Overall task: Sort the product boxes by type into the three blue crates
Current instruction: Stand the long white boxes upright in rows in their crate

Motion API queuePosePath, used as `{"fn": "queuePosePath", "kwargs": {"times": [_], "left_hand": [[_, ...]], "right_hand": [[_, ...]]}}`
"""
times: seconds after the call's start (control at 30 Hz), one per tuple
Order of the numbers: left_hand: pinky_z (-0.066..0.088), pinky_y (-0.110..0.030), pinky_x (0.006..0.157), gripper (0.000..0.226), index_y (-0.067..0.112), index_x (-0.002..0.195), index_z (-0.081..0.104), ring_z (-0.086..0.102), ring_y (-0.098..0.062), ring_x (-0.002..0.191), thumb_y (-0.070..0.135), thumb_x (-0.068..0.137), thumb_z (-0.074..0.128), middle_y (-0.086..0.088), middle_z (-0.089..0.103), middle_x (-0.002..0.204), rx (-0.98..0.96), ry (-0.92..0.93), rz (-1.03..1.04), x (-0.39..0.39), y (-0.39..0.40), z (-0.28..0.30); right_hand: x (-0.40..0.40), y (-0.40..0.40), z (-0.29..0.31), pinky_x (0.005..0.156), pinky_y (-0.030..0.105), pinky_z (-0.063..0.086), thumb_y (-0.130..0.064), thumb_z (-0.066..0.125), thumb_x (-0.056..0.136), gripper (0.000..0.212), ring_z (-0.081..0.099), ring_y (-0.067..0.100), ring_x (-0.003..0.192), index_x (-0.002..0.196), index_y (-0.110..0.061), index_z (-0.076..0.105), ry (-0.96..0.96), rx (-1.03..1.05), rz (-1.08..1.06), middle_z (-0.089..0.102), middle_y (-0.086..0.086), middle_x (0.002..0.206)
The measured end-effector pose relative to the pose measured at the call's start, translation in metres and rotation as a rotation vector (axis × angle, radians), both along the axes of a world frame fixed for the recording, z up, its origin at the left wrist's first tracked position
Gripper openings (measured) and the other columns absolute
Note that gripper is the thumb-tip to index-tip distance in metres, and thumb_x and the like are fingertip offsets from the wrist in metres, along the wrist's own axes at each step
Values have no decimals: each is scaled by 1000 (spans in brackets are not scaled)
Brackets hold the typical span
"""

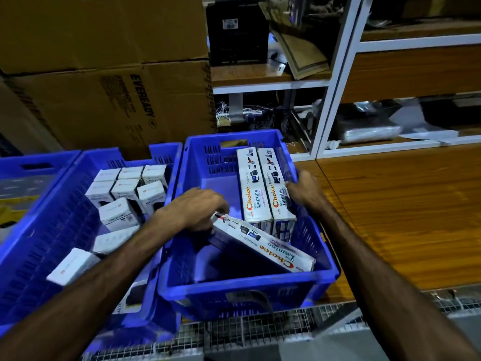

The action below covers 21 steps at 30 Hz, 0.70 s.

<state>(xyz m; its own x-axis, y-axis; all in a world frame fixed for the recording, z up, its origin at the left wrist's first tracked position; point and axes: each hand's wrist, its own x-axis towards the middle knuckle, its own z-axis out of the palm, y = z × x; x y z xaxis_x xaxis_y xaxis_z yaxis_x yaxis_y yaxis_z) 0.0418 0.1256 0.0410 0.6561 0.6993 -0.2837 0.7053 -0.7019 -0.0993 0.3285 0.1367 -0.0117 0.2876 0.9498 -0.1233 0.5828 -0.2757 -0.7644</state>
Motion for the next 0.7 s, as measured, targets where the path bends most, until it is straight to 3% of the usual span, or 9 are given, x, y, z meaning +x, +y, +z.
{"fn": "queuePosePath", "kwargs": {"times": [0.07, 0.17, 0.27, 0.3, 0.37, 0.43, 0.47, 0.6, 0.7], "left_hand": [[50, -44, 98, 50, 29, 129, 64, 60, -23, 125, 23, 80, 72, 8, 66, 130, -26, -15, -11, 0, 1, -2], [51, -49, 96, 48, 23, 128, 61, 58, -28, 122, 21, 81, 69, 2, 64, 128, -112, -81, 14, -4, 1, -2], [47, -50, 102, 49, 16, 131, 58, 54, -30, 125, 24, 83, 63, -6, 63, 132, -191, -174, 43, -13, 2, -4], [45, -48, 105, 48, 13, 133, 58, 54, -31, 127, 19, 86, 65, -9, 62, 134, -207, -204, 54, -16, 4, -3], [41, -37, 109, 48, 9, 136, 58, 53, -29, 128, 10, 90, 72, -11, 62, 136, -219, -249, 66, -21, 10, 1], [37, -25, 104, 49, 10, 136, 60, 52, -25, 128, 8, 90, 76, -9, 62, 136, -212, -298, 66, -26, 16, 8], [36, -24, 103, 49, 11, 136, 60, 52, -24, 128, 7, 90, 77, -7, 62, 136, -215, -321, 64, -27, 18, 10], [40, -27, 108, 50, 13, 137, 62, 53, -21, 130, 3, 90, 77, -5, 61, 138, -243, -401, 74, -33, 32, 22], [45, -42, 114, 53, 25, 136, 64, 49, -15, 137, 1, 91, 75, 6, 55, 146, -206, -645, 129, -41, 40, 37]], "right_hand": [[1, -1, 0, 73, 47, 65, -15, 60, 100, 34, 73, 25, 84, 133, -9, 54, -33, 8, 9, 67, 5, 106], [1, -6, 8, 90, 42, 59, -27, 63, 99, 47, 63, 24, 110, 142, -15, 50, -432, 213, 75, 57, 13, 136], [-15, -39, 33, 91, 33, 51, -46, 64, 97, 54, 56, 16, 110, 143, -21, 51, -583, 411, 245, 56, 7, 136], [-23, -56, 42, 93, 34, 53, -57, 62, 95, 60, 59, 14, 111, 144, -25, 51, -557, 360, 365, 59, 3, 137], [-36, -87, 46, 99, 43, 54, -79, 58, 84, 86, 61, 19, 124, 154, -36, 35, -557, 31, 648, 59, -3, 145], [-43, -110, 45, 107, 49, 47, -84, 63, 75, 111, 51, 28, 140, 160, -44, 5, -604, -256, 803, 48, -2, 158], [-44, -116, 43, 107, 50, 46, -80, 67, 75, 115, 48, 32, 142, 158, -47, -4, -616, -282, 799, 45, 0, 160], [-44, -118, 58, 95, 44, 48, -58, 71, 81, 96, 58, 33, 130, 152, -50, 6, -685, -123, 677, 58, 3, 147], [-39, -115, 80, 86, 41, 55, -65, 72, 79, 86, 69, 26, 107, 148, -49, 22, -532, -31, 607, 71, -1, 126]]}}
